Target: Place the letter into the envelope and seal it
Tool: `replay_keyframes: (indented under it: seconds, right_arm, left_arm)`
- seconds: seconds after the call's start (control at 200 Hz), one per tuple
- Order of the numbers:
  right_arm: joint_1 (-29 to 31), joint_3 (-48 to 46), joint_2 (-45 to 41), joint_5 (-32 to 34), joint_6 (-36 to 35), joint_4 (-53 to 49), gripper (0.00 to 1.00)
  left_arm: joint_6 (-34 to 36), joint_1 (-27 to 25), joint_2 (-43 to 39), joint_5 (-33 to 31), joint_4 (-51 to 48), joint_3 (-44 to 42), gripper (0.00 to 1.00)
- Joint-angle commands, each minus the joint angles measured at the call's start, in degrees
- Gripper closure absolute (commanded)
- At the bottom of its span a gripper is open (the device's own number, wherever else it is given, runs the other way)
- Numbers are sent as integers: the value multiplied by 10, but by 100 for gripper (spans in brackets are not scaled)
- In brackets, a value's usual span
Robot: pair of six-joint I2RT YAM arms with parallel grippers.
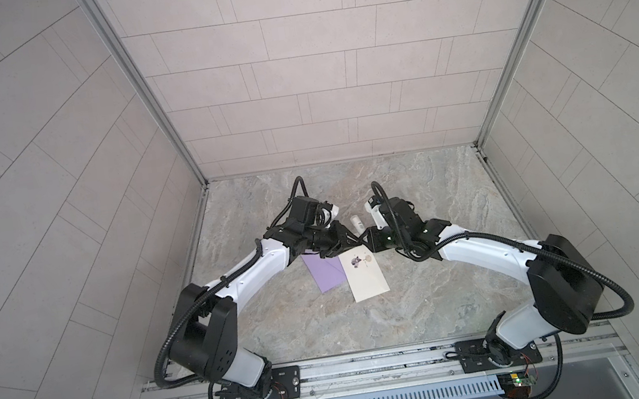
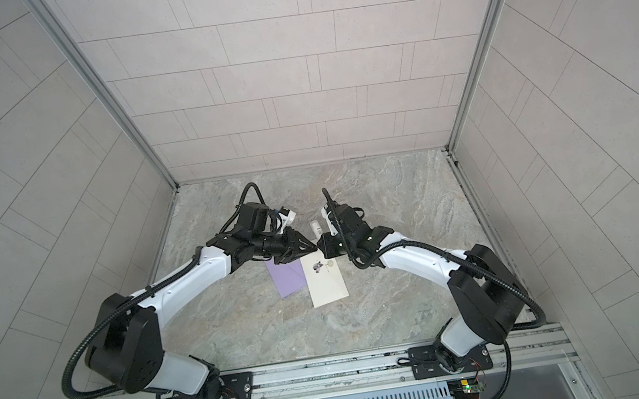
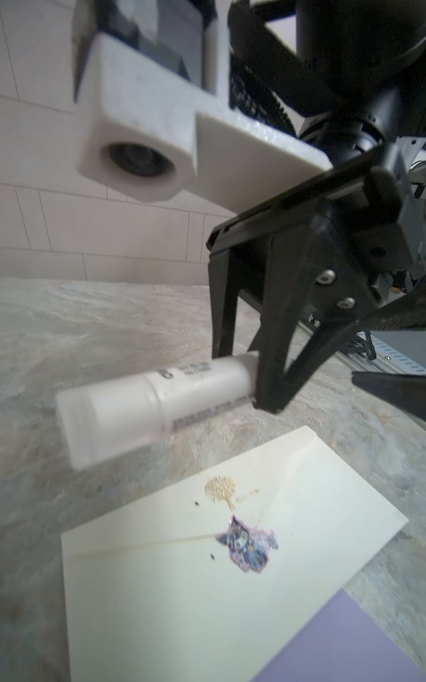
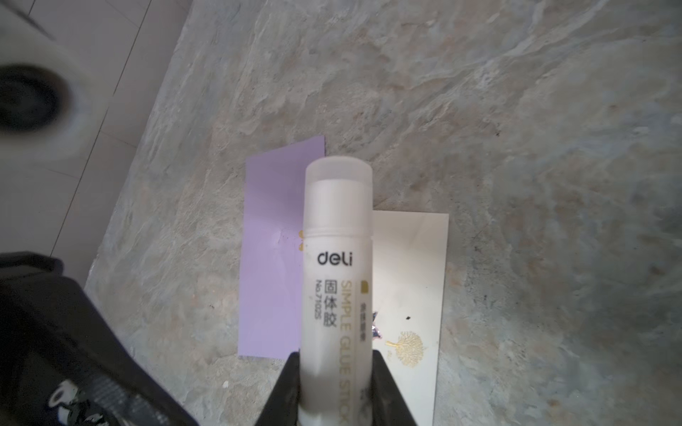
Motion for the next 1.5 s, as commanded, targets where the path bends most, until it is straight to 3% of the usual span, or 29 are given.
replay_keyframes:
  seconds: [0.0,0.11,0.185,0.32,0.621,0.861,1.046,1.491]
  right_arm:
    - [27,5,12,40,9,41,100]
    - [51,24,43,45,9,36,100]
    - [68,41,70,44,10,35,100]
    - [100,85,131,60,13,17,100]
    - [115,156,229,107,46,-45,99]
    - [123,188,259,115,58,-103,72]
    - [126,211,276,116,51,-137,63]
    - [126,197,251,101,38,-108,59]
  left_arm:
    - [14,35,-46,-164,-106,8,69]
    - [28,46,-76,-302,-180,25,68]
    - [-9,63,-102,-387,-217,18,66]
    - [-47,105,-158,-466,-233,-34,65]
    - [-36,134,-200,-453,-247,-78,62]
    - [-37,137,-175,-430,-246,-71,61]
    - [-33,137,-153,-402,-249,-56,61]
    - [-23,138,-143,-399,-253,-54,60]
